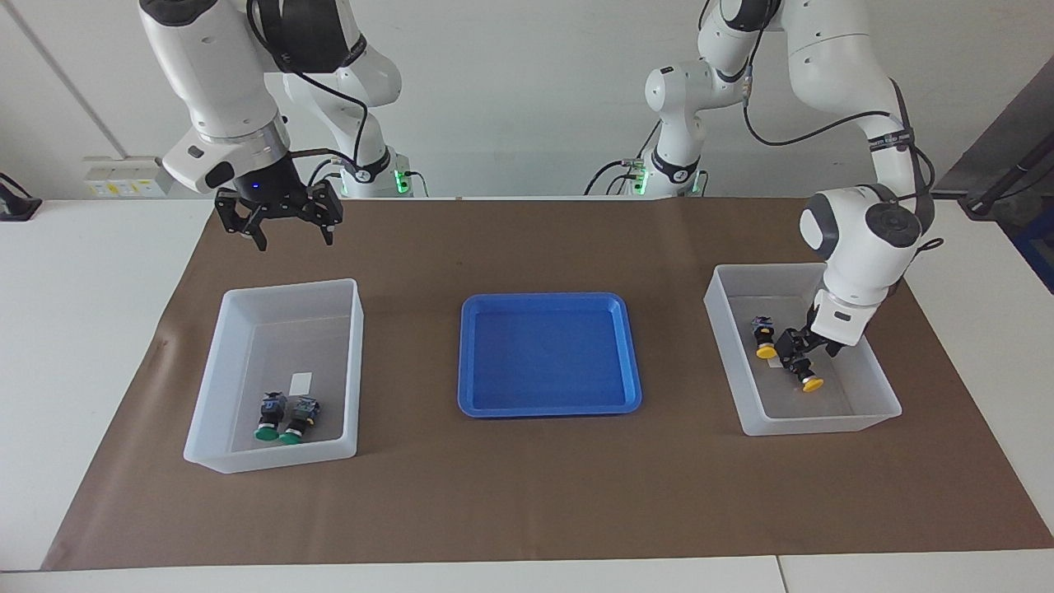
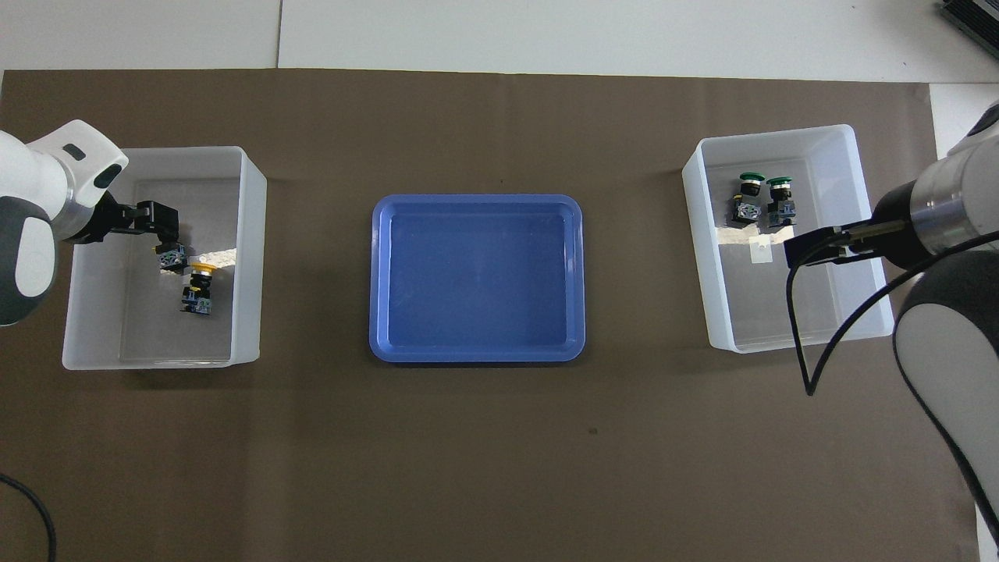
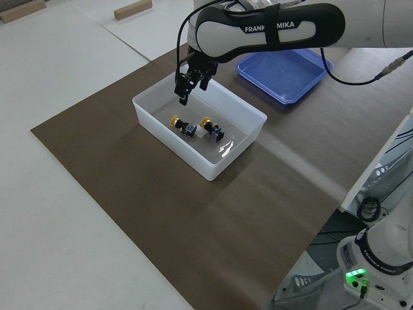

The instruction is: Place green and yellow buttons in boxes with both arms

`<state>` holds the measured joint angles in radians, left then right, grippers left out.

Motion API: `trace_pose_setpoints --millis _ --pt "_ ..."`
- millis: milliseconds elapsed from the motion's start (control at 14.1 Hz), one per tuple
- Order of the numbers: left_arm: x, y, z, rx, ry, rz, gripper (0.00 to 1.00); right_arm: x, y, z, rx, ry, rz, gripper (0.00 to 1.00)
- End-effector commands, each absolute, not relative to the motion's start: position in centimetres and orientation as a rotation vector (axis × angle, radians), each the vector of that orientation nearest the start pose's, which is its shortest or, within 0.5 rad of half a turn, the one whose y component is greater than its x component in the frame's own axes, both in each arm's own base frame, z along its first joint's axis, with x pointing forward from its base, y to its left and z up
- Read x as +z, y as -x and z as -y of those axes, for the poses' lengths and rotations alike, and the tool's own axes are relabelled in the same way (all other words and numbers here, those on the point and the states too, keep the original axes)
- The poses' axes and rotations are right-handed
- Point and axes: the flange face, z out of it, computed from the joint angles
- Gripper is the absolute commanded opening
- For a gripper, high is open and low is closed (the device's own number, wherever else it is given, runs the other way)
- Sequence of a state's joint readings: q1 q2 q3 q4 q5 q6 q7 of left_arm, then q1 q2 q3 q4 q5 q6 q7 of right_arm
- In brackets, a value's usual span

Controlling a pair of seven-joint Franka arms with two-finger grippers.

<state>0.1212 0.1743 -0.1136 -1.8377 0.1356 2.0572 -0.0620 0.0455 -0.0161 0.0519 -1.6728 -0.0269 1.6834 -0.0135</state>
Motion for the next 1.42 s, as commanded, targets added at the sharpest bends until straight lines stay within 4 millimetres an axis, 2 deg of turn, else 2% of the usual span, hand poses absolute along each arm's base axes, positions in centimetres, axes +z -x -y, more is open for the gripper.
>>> trace_pose_setpoints --millis 0,356,569,783,925,996,1067,1210,1352 --pt "46.8 -59.3 0.6 0.005 3.024 -0.065 1.00 60.1 -55.3 -5.0 -0.035 3.177 0.164 1.00" --pt "54.0 -55.7 1.5 0.015 3.100 -0.037 1.00 59.9 -55.3 -4.9 -0.024 3.163 0.105 1.00" --pt "58.0 -54.7 1.7 0.057 3.126 -0.020 1.00 59.8 -55.4 -4.7 -0.026 3.160 0.095 1.00" --pt "60.5 -53.6 1.8 0.071 3.139 -0.011 1.00 59.8 -55.4 -4.7 -0.033 3.159 0.066 1.00" --pt "61.8 -53.6 2.0 0.037 3.142 -0.009 1.00 59.8 -55.4 -4.7 -0.033 3.138 0.057 1.00" --pt "61.8 -53.5 1.9 0.051 3.143 -0.011 1.00 59.8 -55.4 -4.7 -0.033 3.135 0.057 1.00" --pt "62.0 -53.3 3.0 0.063 3.145 -0.045 1.00 59.7 -55.4 -4.7 -0.031 3.135 0.059 1.00" --pt "62.2 -53.2 2.6 0.062 3.159 -0.025 1.00 59.7 -55.4 -4.7 -0.031 3.135 0.059 1.00" --pt "62.3 -53.2 3.1 0.058 3.169 -0.034 1.00 59.7 -55.4 -4.7 -0.030 3.133 0.059 1.00"
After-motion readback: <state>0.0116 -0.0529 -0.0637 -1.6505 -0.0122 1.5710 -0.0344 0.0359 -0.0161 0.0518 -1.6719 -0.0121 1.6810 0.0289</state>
